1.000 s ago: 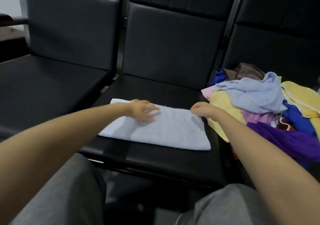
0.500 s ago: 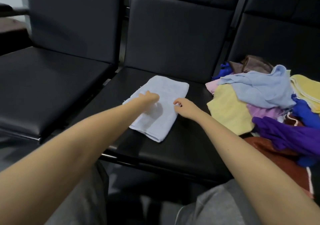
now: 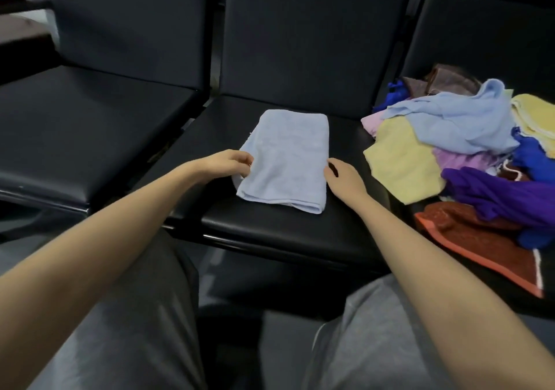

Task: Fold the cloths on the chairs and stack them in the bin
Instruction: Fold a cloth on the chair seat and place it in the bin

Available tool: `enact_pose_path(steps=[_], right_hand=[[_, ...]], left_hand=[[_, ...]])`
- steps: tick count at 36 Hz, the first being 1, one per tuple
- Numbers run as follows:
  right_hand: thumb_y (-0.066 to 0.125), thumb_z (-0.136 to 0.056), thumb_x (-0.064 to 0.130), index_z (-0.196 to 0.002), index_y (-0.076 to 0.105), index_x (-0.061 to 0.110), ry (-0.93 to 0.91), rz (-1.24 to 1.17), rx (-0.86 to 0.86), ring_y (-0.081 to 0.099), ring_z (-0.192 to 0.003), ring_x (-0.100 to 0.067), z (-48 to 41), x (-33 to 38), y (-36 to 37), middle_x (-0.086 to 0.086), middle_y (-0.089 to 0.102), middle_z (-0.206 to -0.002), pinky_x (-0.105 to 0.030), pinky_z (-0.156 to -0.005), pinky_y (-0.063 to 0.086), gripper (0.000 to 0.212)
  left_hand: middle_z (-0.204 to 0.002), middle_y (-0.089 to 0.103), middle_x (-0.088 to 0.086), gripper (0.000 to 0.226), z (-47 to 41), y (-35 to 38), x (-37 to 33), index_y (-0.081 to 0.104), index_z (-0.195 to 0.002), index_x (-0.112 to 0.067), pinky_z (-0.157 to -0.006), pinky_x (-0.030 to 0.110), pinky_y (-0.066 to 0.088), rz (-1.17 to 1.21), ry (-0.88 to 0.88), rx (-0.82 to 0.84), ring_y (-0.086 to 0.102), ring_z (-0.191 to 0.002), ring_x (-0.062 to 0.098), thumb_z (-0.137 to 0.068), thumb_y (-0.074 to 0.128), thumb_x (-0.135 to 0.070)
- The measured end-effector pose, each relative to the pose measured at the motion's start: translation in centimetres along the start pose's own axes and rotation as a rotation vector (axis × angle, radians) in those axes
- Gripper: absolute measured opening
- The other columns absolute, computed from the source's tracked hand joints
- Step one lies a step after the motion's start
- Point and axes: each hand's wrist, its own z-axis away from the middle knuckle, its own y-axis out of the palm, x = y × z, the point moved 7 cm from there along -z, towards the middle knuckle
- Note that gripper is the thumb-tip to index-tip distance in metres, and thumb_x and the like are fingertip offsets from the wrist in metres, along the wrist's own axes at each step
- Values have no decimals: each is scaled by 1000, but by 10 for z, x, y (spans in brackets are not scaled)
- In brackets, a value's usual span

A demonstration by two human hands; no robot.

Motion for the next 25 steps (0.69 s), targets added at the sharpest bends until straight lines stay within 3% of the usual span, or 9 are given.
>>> enact_pose_path(steps=[4,7,9,11,13,17,21,25], right_hand=[[44,-98,29,-141,43,12,12,-61,44,41,-133,-19,5,-5,-2,-3,44,-145,-33,-107,33,46],[47,-96,32,-144,38,12,-15,11,80,37,-135,-22,8,0,1,-5,41,-148,-36,-109,32,52],[48,-96,37,-146,34,14,-26,66,99,34,-137,-23,10,6,4,-4,37,-150,-37,-110,29,57],[46,-96,41,-148,29,16,-32,94,122,30,-139,-25,12,13,7,-4,31,-153,-39,-114,24,60],[44,-96,46,-149,25,20,-30,84,154,25,-141,-26,15,20,10,-4,24,-155,-43,-116,19,62],[49,-90,57,-150,7,34,-45,96,358,1,-147,-26,28,29,19,-2,-3,-159,-47,-118,7,77],[57,-81,64,-147,-10,42,-121,281,526,-14,-146,-25,43,34,27,-5,-20,-158,-50,-118,0,97],[62,-77,65,-147,-12,40,-151,361,531,-18,-145,-28,48,38,35,-6,-24,-156,-51,-117,-1,105]], left_hand=[[-82,61,-14,34,12,4,-2,66,-91,-26,-76,11,42,-214,6,89,56,-79,2,-60,62,-35],[-82,54,-7,48,18,5,-1,63,-84,-14,-71,11,40,-259,25,98,52,-74,4,-49,64,-46],[-76,46,1,35,23,4,0,53,-71,-7,-63,15,37,-259,24,85,44,-64,6,-56,70,-34],[-65,39,1,32,24,-3,2,40,-61,-13,-58,16,35,-236,46,20,36,-53,4,-70,70,-8],[-64,43,-3,28,26,-9,2,46,-67,-14,-58,15,37,-235,77,-19,38,-51,1,-76,66,3],[-72,52,-3,16,33,-8,3,54,-82,-13,-57,9,36,-278,79,30,42,-54,0,-79,66,-2],[-79,62,-1,31,36,-9,-4,49,-103,-21,-70,24,41,-97,49,-61,53,-70,10,-81,69,-28],[-86,60,-4,44,31,5,0,40,-115,-31,-73,26,43,-207,-16,-164,56,-74,10,-83,67,-44]])
